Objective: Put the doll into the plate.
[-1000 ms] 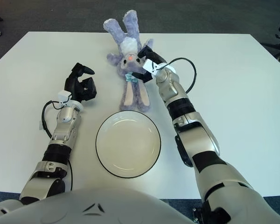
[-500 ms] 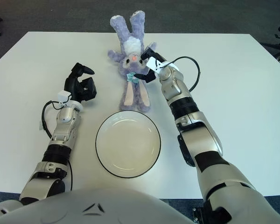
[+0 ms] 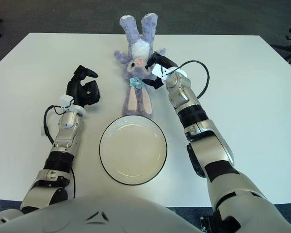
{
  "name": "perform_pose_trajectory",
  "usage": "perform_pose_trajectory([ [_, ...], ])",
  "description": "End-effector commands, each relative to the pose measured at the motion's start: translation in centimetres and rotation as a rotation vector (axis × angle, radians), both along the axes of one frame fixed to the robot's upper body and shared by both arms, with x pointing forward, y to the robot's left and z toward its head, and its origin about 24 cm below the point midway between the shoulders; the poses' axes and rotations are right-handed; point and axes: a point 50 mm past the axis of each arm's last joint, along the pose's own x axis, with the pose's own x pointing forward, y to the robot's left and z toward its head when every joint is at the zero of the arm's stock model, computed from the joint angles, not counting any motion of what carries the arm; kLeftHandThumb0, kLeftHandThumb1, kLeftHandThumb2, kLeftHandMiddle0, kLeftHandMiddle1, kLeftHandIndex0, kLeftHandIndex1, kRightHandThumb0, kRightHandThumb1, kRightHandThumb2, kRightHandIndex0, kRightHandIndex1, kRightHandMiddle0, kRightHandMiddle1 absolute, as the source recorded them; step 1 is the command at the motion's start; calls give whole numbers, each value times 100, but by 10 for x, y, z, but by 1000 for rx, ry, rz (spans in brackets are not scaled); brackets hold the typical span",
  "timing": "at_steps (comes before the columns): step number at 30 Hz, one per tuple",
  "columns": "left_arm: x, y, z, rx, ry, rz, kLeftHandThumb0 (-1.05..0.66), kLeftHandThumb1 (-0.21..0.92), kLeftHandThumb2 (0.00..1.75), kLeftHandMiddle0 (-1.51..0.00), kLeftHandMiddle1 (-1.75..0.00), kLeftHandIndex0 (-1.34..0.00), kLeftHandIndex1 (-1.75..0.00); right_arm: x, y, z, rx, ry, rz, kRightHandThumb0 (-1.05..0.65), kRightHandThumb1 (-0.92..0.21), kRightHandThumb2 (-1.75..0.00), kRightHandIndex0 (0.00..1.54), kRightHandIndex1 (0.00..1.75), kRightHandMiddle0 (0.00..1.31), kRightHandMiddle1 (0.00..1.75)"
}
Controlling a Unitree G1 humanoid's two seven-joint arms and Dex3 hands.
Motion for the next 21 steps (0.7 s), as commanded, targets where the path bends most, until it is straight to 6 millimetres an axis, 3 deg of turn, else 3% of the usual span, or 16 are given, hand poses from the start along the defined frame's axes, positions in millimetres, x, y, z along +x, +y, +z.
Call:
perform_pose_trajectory([
  [1,-21,3,-39,-9,156,23,-41,53,105,-116,-175,-44,-175,-3,-3,-8,12,16,4,1,-21,-132,82,141,52,170],
  [21,-20,3,-39,0,154,22,-41,53,104,-114,-175,-44,-175,-5,-7,-12,24,46,21,0,-14,-136,92,124,59,175],
])
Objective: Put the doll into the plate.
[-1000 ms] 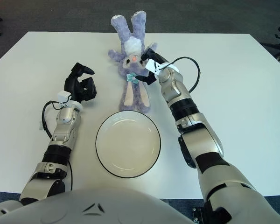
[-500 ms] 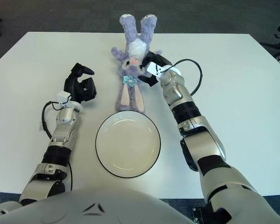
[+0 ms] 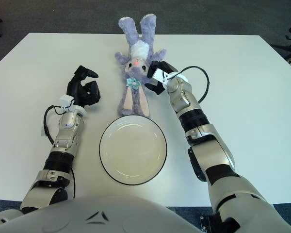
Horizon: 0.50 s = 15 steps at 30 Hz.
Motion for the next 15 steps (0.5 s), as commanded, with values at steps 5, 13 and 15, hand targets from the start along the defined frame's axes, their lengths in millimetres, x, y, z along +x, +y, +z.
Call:
perform_pose_trajectory([
  [5,-20,4,-39,1,155,25,-41,53,104,-113,-175,-44,-175,-1,-4,0,25,20,32,0,-12,-141,90,135,58,175],
  [13,-19,4,-39,-1,155,17,-41,54,104,-113,-175,-44,-175,-14,12,10,133,23,156,-1,-3,-161,87,171,61,166],
  [15,-19,5,-39,-1,154,15,-41,54,104,-114,-175,-44,-175,-17,13,13,150,23,173,-1,-3,-161,86,172,63,163],
])
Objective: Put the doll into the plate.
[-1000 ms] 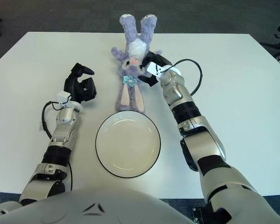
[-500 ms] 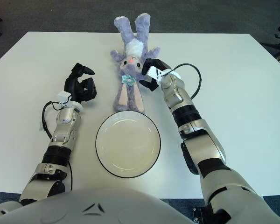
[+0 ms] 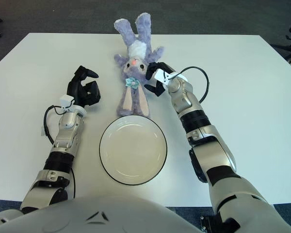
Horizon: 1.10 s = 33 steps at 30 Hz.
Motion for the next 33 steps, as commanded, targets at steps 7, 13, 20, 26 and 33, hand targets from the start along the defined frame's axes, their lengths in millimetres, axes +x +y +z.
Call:
perform_pose_trajectory([
  [7,-19,4,-39,-5,149,13,-41,55,103,-114,-175,-43,-175,-9,3,14,61,24,81,-1,-2,-159,79,169,73,162],
  [13,-19,4,-40,-3,148,11,-41,55,102,-114,-175,-43,-175,-12,1,15,99,84,83,-1,-2,-159,76,167,75,165],
  [20,-19,4,-40,-5,148,9,-41,55,103,-114,-175,-43,-175,-13,-6,12,236,167,77,-1,-1,-160,76,167,75,166],
  [26,-19,4,-40,-4,149,10,-41,55,103,-113,-175,-43,-175,-16,-21,13,337,196,66,-1,-3,-160,73,170,73,169],
  [33,-20,5,-41,-7,152,11,-41,55,103,-112,-175,-43,-175,-18,-43,11,459,237,38,-1,-8,-157,67,174,66,173],
])
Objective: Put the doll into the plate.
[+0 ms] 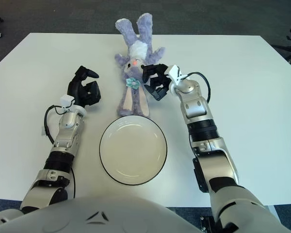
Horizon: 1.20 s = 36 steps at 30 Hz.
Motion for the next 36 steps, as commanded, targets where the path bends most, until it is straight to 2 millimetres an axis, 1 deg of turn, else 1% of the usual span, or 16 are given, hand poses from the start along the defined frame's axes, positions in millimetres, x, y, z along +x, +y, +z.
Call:
perform_pose_trajectory([
  [1,-20,6,-40,-7,150,18,-41,55,103,-112,-175,-43,-175,0,-14,0,51,25,-38,-1,-9,-157,67,174,66,173],
  [4,-20,6,-40,-8,148,18,-41,55,103,-112,-175,-43,-175,0,-18,0,71,24,-71,-1,-13,-153,64,175,63,174],
  [7,-20,6,-40,-8,147,18,-41,55,103,-112,-175,-43,-175,-1,-23,1,54,10,-115,-1,-17,-149,61,175,60,174],
  [12,-21,7,-39,-5,145,20,-41,55,102,-112,-175,-43,-175,-2,-29,3,-21,-15,-169,-1,-20,-145,58,175,57,174],
  [15,-21,7,-39,4,142,20,-41,55,102,-111,-175,-43,-175,-5,-34,3,-74,-15,-177,-1,-18,-148,60,175,59,174],
  [21,-21,7,-39,7,141,14,-41,55,102,-112,-175,-43,-175,-9,-35,3,-102,8,-164,-1,-12,-154,65,175,64,174],
  [27,-21,7,-39,4,144,13,-41,55,102,-112,-175,-43,-175,-12,-36,2,-176,14,-148,-1,-10,-156,66,175,65,174],
  [29,-21,8,-39,4,144,13,-41,55,102,-112,-175,-43,-175,-13,-35,1,-208,2,-140,-1,-12,-154,64,175,63,174],
  [30,-21,8,-39,5,142,13,-41,55,102,-112,-175,-43,-175,-14,-33,1,-236,-14,-136,-9,-22,-141,76,175,59,173],
  [31,-21,8,-39,5,141,14,-41,55,102,-113,-175,-43,-175,-14,-33,1,-255,-25,-134,-25,-37,-116,92,175,45,165],
  [32,-21,8,-39,6,140,14,-41,55,102,-113,-175,-43,-175,-15,-29,-1,-287,-46,-138,-41,-45,-100,102,175,29,158],
  [33,-20,8,-39,7,139,14,-41,55,102,-113,-175,-43,-175,-15,-27,-2,-306,-59,-141,-49,-49,-93,87,174,23,145],
  [34,-20,8,-39,7,138,14,-41,55,102,-113,-175,-43,-175,-16,-25,-3,-317,-74,-151,-60,-56,-80,64,174,15,124],
  [35,-20,8,-39,8,138,14,-41,55,103,-113,-175,-43,-175,-16,-25,-3,-323,-84,-159,-67,-59,-70,41,130,9,104],
  [36,-20,8,-39,8,138,14,-41,55,103,-113,-175,-43,-175,-16,-24,-3,-324,-88,-163,-70,-61,-64,26,100,6,90],
])
